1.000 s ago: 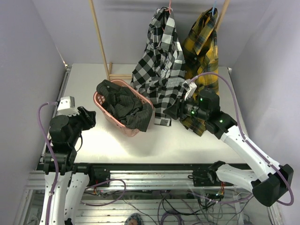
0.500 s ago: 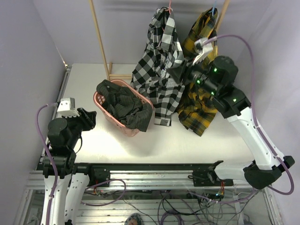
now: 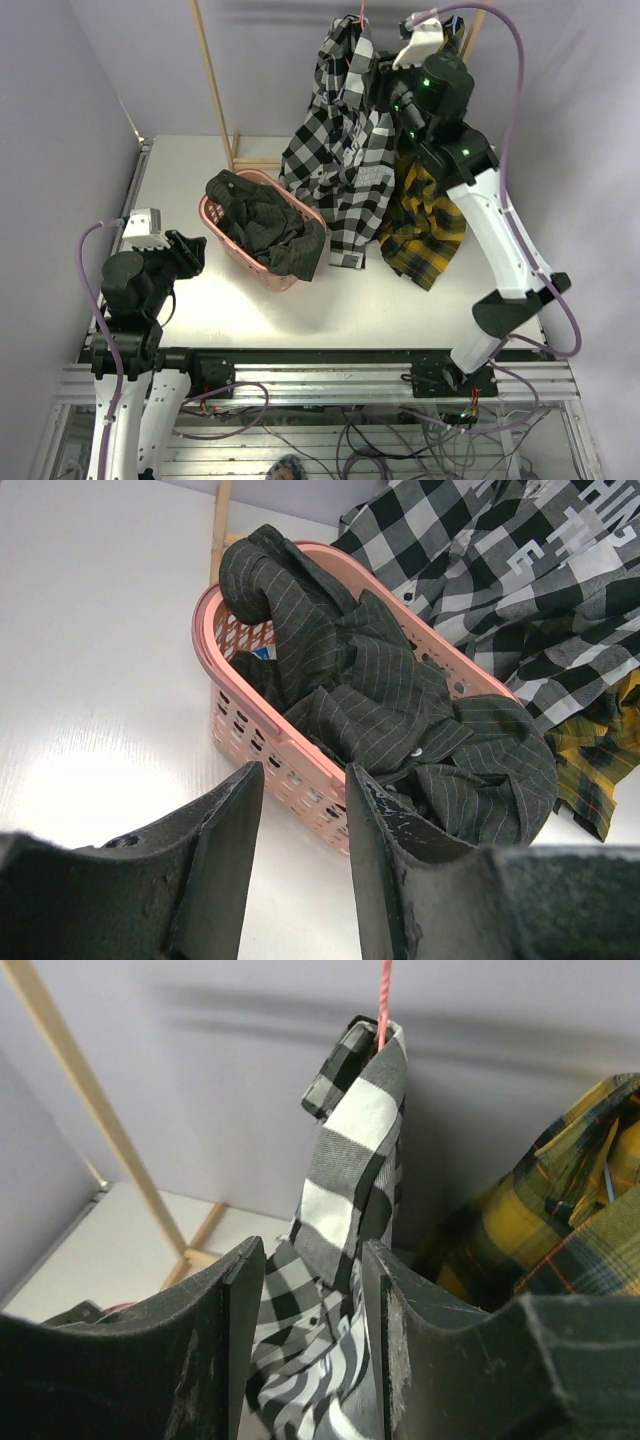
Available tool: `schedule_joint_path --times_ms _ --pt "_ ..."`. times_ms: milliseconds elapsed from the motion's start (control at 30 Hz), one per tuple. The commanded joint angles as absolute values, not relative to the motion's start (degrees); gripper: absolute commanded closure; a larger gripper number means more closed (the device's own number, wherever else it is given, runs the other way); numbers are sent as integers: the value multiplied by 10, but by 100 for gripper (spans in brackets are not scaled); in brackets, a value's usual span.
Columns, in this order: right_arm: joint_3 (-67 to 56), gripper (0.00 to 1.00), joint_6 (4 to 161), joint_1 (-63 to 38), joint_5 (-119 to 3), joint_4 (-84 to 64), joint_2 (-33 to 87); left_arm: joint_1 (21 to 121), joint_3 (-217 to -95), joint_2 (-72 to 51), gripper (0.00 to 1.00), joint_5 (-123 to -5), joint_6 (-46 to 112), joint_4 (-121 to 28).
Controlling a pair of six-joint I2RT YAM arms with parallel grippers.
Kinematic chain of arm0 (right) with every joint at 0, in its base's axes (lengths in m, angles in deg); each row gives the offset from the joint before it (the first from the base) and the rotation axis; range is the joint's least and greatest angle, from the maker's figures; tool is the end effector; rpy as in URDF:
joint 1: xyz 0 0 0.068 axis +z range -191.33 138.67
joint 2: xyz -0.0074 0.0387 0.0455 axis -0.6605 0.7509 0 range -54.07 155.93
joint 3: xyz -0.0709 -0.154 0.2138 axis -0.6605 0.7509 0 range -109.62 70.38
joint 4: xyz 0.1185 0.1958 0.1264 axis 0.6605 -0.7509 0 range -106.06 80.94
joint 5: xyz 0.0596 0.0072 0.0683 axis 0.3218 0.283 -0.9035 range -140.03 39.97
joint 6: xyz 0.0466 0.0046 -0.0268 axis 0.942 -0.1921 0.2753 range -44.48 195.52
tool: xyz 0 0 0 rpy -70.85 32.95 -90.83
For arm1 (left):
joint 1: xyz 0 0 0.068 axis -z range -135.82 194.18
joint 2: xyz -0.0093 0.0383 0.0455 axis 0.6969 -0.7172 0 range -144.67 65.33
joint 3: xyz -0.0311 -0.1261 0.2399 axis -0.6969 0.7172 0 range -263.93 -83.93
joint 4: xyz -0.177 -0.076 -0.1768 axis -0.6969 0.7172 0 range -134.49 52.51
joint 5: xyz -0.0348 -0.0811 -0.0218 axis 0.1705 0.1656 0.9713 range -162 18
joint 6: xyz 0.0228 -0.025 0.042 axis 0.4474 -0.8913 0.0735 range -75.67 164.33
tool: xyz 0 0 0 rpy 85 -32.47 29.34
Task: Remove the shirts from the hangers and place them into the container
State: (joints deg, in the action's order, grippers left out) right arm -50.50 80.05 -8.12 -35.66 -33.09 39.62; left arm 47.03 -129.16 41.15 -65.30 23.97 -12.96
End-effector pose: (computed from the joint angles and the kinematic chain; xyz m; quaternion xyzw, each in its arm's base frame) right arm 0.2859 0.1765 0.5483 -0.0809 0.6832 0.1518 0.7097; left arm 0.0934 -0.0087 0.3458 -0.0799 0.7642 -0.1724 0.6164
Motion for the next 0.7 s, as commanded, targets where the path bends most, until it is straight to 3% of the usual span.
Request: schedule_joint_path --times_ms 0,200,667 --pt "-595 55 758 -80 -291 -373 452 474 -1288 409 50 -643 244 -146" --pt "-632 51 743 -86 -261 -372 482 474 -1288 407 51 -645 243 -145" --pt "-600 50 767 -128 -331 -387 505 476 -1289 406 51 -650 242 -143"
